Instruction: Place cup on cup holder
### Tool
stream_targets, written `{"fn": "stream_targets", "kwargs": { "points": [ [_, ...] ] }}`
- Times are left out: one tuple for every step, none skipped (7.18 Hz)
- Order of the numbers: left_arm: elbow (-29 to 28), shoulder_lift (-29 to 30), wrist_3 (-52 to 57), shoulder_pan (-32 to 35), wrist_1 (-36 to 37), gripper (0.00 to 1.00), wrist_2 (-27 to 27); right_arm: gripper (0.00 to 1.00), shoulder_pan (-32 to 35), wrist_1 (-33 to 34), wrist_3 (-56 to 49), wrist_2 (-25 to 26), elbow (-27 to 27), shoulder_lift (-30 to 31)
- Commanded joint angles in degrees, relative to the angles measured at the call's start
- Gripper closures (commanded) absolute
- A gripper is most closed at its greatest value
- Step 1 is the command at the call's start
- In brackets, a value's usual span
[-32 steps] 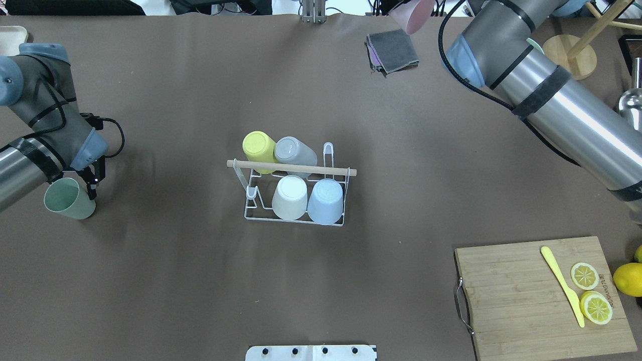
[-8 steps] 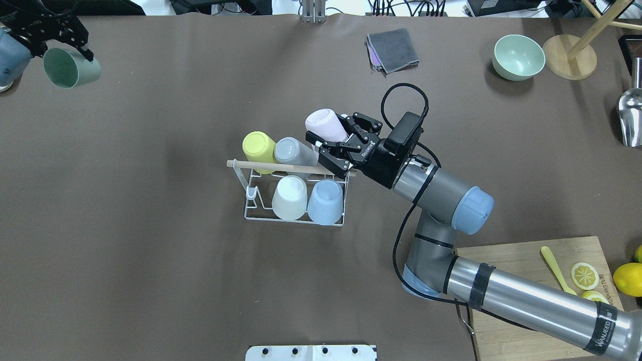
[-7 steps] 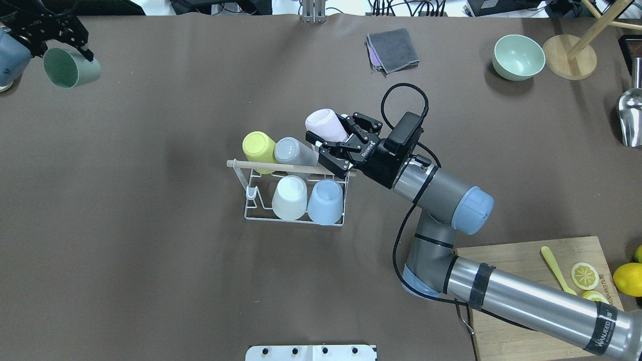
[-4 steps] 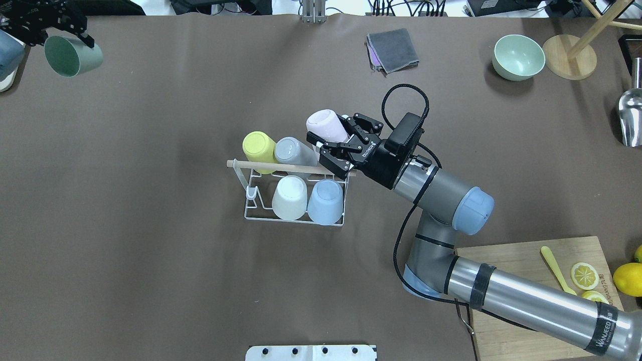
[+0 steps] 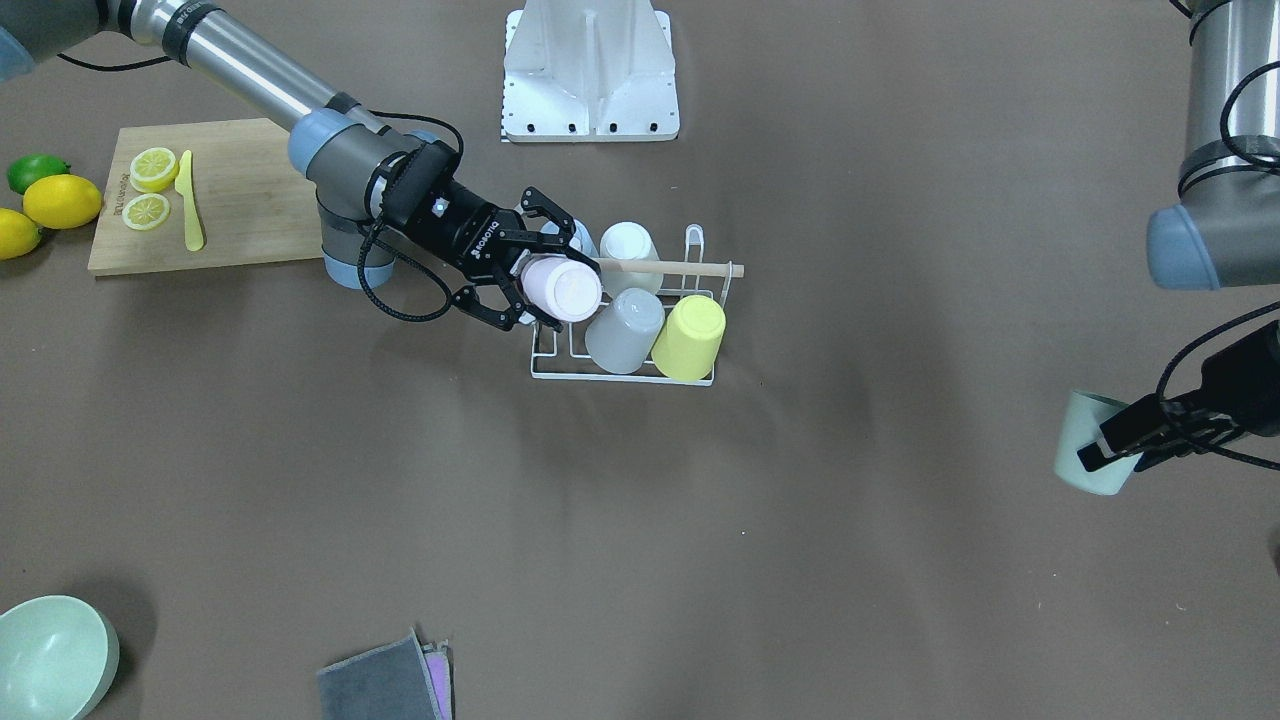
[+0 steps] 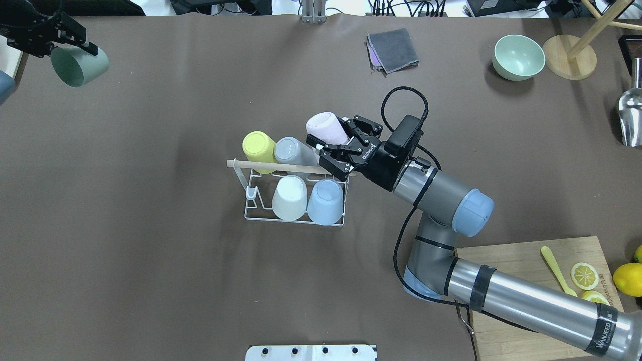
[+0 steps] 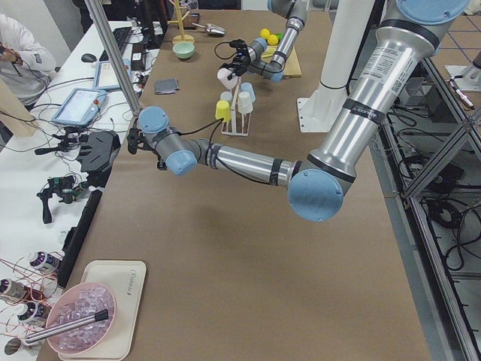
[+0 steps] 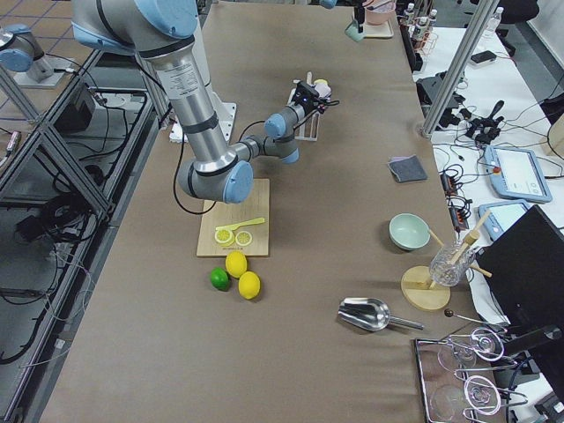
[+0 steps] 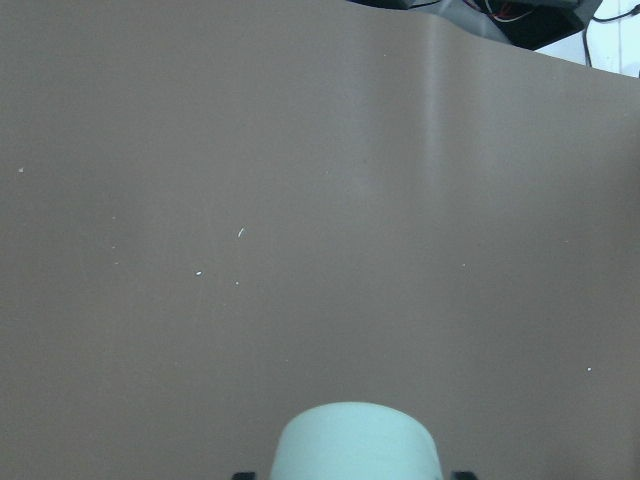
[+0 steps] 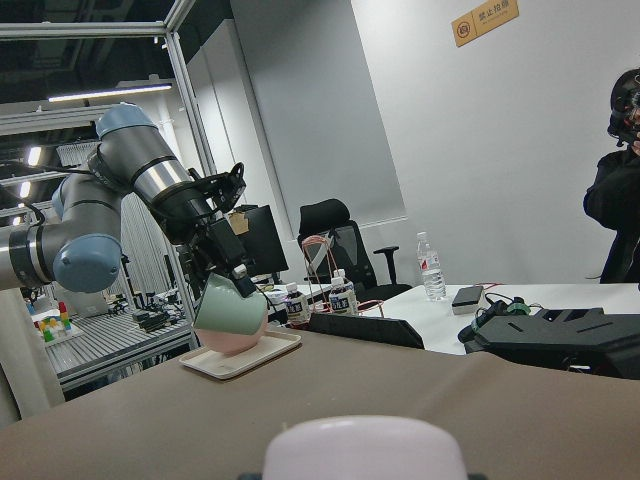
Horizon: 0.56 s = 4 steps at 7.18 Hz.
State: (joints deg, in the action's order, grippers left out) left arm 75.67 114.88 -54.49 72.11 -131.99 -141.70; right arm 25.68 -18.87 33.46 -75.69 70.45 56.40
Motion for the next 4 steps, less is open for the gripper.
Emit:
{"fn": "stream_targets", "kwargs": {
  "points": [
    [2.45, -2.54, -8.58, -0.13, -13.66, 1.0, 1.16, 1.0, 0.07, -0.03, 0.03, -0.07, -0.04, -0.15],
    [3.07, -2.64, -11.93, -0.21, -18.6, 1.0, 1.25, 1.0, 0.16, -0.03, 0.11, -0.16, -0.05, -0.23],
    [4.39, -2.99, -15.7, -0.3, -23.18, 1.0, 2.56, 0.5, 0.42, 0.06, 0.2, -0.24, 0.04, -0.23],
    [5.36, -3.43, -17.83, -3.0, -28.44, 1.0, 8.66, 0.37, 0.42, 0.06, 0.2, -0.33, -0.04, -0.32]
  ]
}}
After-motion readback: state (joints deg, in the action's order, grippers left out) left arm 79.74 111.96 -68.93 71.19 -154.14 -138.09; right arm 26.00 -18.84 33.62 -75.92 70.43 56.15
